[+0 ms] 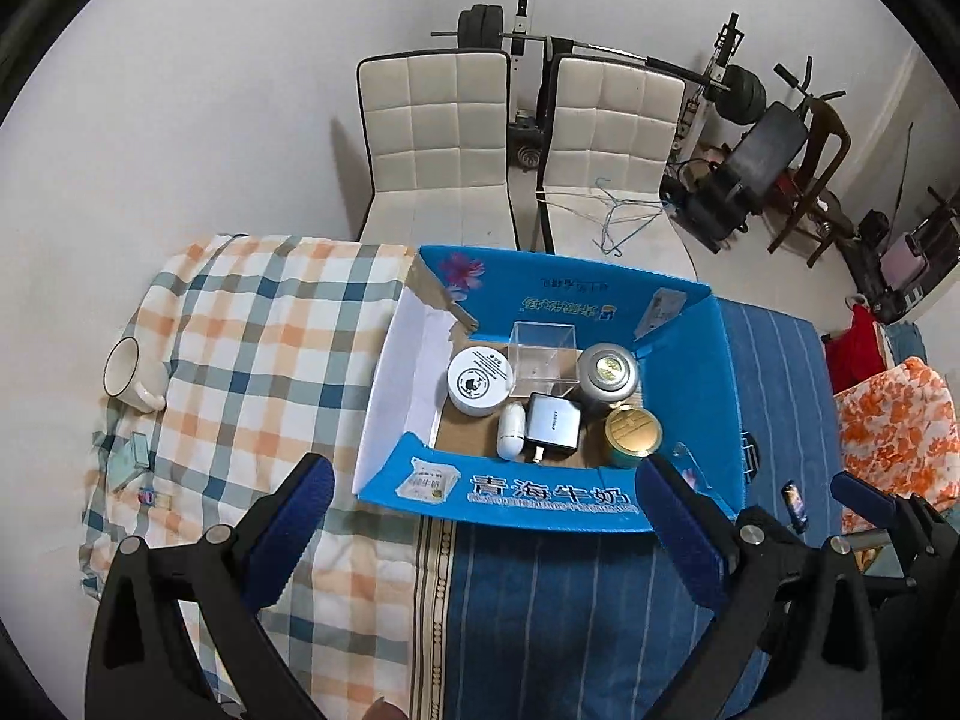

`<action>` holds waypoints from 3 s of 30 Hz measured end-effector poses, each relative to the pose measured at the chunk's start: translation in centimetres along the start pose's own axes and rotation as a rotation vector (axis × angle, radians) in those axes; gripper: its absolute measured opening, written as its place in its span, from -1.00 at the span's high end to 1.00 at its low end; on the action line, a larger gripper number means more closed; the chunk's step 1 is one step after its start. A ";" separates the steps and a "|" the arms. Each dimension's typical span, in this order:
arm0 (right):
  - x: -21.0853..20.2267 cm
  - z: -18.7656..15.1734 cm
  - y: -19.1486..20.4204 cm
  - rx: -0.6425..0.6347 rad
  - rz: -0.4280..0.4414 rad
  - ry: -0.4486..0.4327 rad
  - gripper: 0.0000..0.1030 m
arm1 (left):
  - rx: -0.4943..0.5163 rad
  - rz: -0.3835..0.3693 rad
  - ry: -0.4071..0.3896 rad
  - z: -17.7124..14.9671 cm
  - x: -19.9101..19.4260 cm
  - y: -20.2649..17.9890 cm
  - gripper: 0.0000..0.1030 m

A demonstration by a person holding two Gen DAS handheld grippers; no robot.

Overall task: Organize rigid objects
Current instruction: 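Lift both tools out of the box toward the keys and bottle, then grasp the car keys with the left tool while the right tool grasps the blue bottle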

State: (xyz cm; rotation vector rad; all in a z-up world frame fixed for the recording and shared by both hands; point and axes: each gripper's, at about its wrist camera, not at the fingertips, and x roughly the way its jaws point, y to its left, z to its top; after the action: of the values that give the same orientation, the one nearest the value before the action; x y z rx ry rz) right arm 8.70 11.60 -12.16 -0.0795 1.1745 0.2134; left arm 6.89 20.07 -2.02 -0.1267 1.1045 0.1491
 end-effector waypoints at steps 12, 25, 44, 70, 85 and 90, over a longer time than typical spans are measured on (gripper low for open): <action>-2.9 0.0 -2.5 0.030 0.068 -0.031 -0.89 | 0.045 -0.040 -0.037 -0.4 -2.4 -3.9 -1.00; 3.7 -6.5 -26.8 0.338 -0.221 0.170 -0.89 | 0.298 -0.237 0.125 -4.6 6.8 -22.2 -1.00; 12.4 -15.5 -38.3 0.477 -0.266 0.341 -0.86 | 0.506 -0.200 0.490 -16.1 24.4 -37.2 -0.87; 19.6 -9.8 -34.1 0.344 -0.112 0.309 -0.71 | 0.342 -0.359 0.414 -12.6 16.7 -33.6 0.53; 16.2 -9.9 -30.2 0.311 -0.200 0.261 0.48 | 0.300 -0.416 0.356 -10.8 12.8 -29.5 0.55; 10.2 -8.6 -29.0 0.353 -0.151 0.190 0.48 | 0.286 -0.470 0.293 -9.0 9.8 -28.3 0.55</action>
State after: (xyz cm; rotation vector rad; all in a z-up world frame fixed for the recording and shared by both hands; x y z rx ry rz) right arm 10.64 -17.00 -26.31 0.1245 1.3729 -0.1395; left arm 8.44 -8.73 -14.00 -0.1511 1.3453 -0.4598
